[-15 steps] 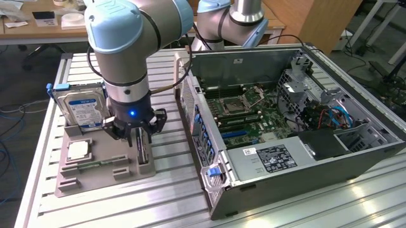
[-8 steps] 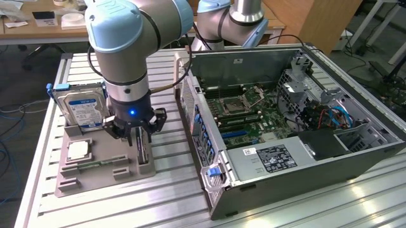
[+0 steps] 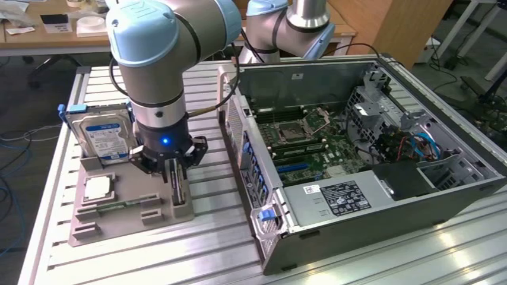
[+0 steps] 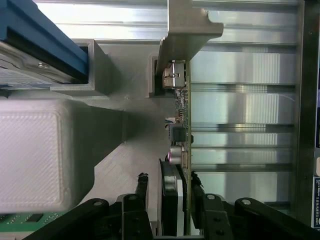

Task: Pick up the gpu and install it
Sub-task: 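Pick up the gpu and move the gpu toward the slot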

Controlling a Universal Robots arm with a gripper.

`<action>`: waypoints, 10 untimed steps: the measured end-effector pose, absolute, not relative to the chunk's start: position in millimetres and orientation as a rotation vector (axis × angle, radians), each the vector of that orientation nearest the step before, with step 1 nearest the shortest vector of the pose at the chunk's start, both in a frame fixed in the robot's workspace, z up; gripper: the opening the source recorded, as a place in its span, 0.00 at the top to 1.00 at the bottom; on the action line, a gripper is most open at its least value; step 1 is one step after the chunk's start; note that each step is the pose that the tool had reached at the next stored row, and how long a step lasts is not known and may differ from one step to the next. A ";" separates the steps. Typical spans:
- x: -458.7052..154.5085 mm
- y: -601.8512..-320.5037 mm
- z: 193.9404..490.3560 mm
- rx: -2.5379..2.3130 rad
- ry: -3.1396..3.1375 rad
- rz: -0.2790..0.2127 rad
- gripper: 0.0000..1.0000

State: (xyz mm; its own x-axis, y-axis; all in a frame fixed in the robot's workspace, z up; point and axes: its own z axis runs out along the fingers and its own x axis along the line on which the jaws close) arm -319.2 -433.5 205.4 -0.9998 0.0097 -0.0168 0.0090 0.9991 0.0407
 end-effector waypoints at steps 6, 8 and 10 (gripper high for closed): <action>-319.2 -433.5 205.3 0.014 3.124 0.064 0.64; -319.2 -433.5 205.3 0.015 3.124 0.063 0.66; -319.1 -433.5 205.2 0.015 3.124 0.063 0.66</action>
State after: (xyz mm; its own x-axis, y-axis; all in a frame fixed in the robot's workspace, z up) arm -319.1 -433.5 205.2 -0.9998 0.0097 -0.0169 0.0090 0.9991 0.0407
